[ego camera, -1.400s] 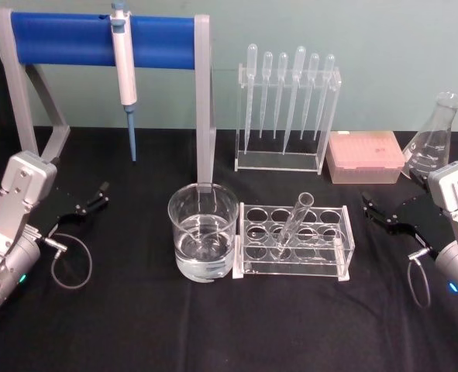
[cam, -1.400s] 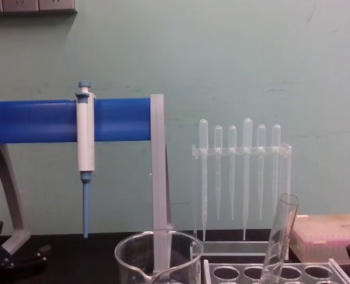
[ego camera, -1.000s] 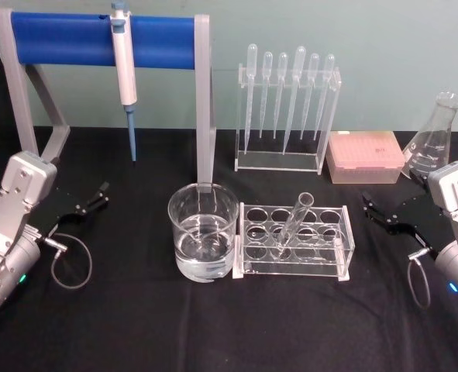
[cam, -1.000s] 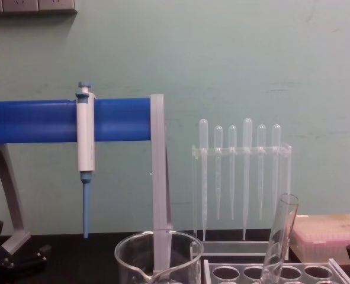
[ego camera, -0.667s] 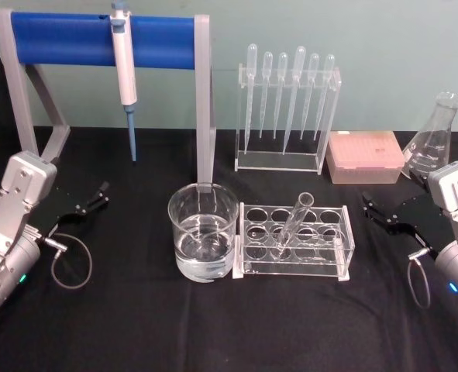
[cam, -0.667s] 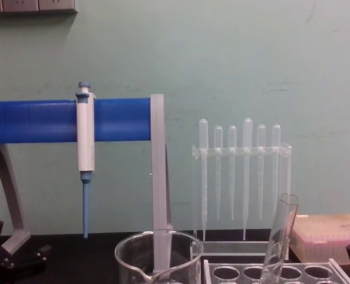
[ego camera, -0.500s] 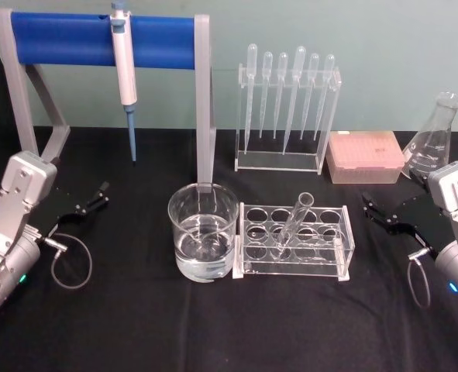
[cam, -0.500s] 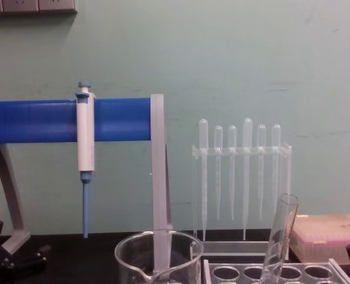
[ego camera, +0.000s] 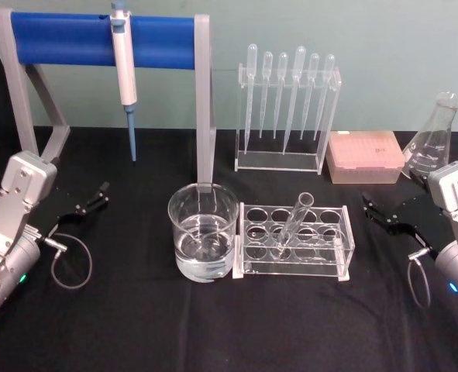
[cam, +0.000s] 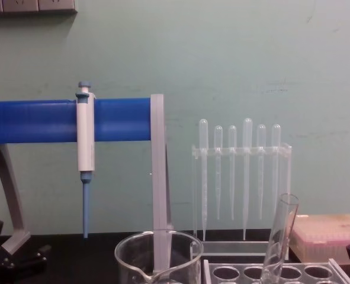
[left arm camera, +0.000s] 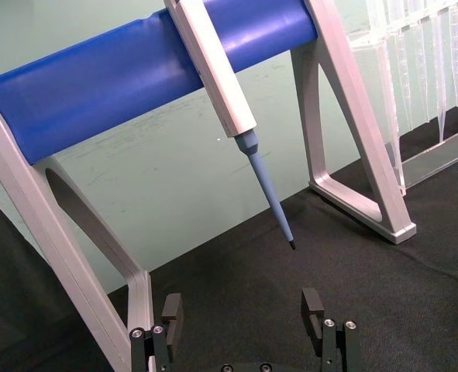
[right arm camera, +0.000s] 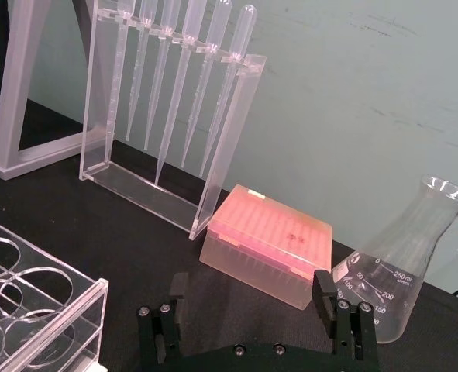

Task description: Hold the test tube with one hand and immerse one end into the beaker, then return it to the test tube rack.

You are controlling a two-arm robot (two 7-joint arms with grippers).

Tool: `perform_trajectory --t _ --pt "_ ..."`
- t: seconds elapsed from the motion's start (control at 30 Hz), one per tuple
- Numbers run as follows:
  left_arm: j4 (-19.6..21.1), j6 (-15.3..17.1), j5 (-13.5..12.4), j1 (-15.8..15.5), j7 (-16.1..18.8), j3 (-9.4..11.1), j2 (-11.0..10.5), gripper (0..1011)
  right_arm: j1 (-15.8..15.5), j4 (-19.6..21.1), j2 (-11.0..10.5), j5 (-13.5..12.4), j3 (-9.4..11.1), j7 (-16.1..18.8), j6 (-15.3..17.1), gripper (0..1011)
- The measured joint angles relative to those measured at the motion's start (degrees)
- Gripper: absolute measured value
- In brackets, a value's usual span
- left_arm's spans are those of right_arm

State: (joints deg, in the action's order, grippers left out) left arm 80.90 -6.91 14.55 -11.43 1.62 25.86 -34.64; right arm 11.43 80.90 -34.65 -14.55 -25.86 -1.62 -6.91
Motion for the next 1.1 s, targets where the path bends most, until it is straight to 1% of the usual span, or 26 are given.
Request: perform_trajectory --t 0.07,0.13,0.3,0.33,0.4,0.43,0.5,0.53,0.63,0.67,0.73,0.77,0.8,0.83,0.93,0.97,1.07,1.1 --pt "0.00 0.00 0.00 0.00 0.00 0.00 0.00 1000 -0.02 0.02 0.00 0.01 0.04 0.03 0.00 1002" --pt "0.00 0.00 0.00 0.00 0.00 -0.01 0.00 1000 -0.39 0.79 -0.16 -0.14 0.55 0.14 0.00 1002" --pt "0.00 0.00 0.00 0.00 0.00 0.00 0.00 1000 -2.29 4.56 -1.47 -1.74 3.12 1.44 0.05 1000" --pt "0.00 0.00 0.00 0.00 0.00 0.00 0.00 1000 -2.87 5.82 -1.93 -2.44 3.95 1.97 0.20 1002" --pt "0.00 0.00 0.00 0.00 0.00 0.00 0.00 1000 -3.56 7.14 -2.57 -3.42 4.90 2.74 0.46 1002" --pt "0.00 0.00 0.00 0.00 0.00 0.00 0.00 1000 -4.18 8.39 -3.20 -4.47 5.80 3.64 0.76 1002" --pt "0.00 0.00 0.00 0.00 0.00 0.00 0.00 1000 -5.09 9.87 -4.05 -5.91 6.96 4.80 1.15 1002" --pt "0.00 0.00 0.00 0.00 0.00 0.00 0.00 1000 -6.09 11.21 -5.06 -7.67 8.10 6.38 1.60 1002" --pt "0.00 0.00 0.00 0.00 0.00 0.00 0.00 1000 -7.62 13.11 -6.59 -10.24 9.67 8.99 1.96 1000" --pt "0.00 0.00 0.00 0.00 0.00 0.00 0.00 1000 -8.85 14.33 -7.84 -12.55 10.77 11.64 2.18 1002" --pt "0.00 0.00 0.00 0.00 0.00 0.00 0.00 1000 -9.90 15.21 -8.98 -14.33 11.61 13.89 2.39 1000" --pt "0.00 0.00 0.00 0.00 0.00 0.00 0.00 1000 -11.03 16.01 -10.19 -16.32 12.39 16.68 2.58 1002" --pt "0.00 0.00 0.00 0.00 0.00 0.00 0.00 1000 -11.61 16.39 -10.83 -17.27 12.78 18.15 2.63 1002" --pt "0.00 0.00 0.00 0.00 0.00 0.00 0.00 1000 -12.70 16.94 -12.10 -19.15 13.39 21.27 2.65 1002" --pt "0.00 0.00 0.00 0.00 0.00 0.00 0.00 1000 -14.17 17.56 -14.02 -21.70 14.05 26.55 2.57 1002" --pt "0.00 0.00 0.00 0.00 0.00 0.00 0.00 1000 -14.86 17.75 -15.02 -22.89 14.21 29.72 2.35 1002" --pt "0.00 0.00 0.00 0.00 0.00 0.00 0.00 1000 -15.52 17.93 -16.22 -24.14 14.24 34.25 1.82 1000" --pt "0.00 0.00 0.00 0.00 0.00 0.00 0.00 1000 -15.73 17.98 -16.77 -24.66 14.12 36.71 1.56 1000"
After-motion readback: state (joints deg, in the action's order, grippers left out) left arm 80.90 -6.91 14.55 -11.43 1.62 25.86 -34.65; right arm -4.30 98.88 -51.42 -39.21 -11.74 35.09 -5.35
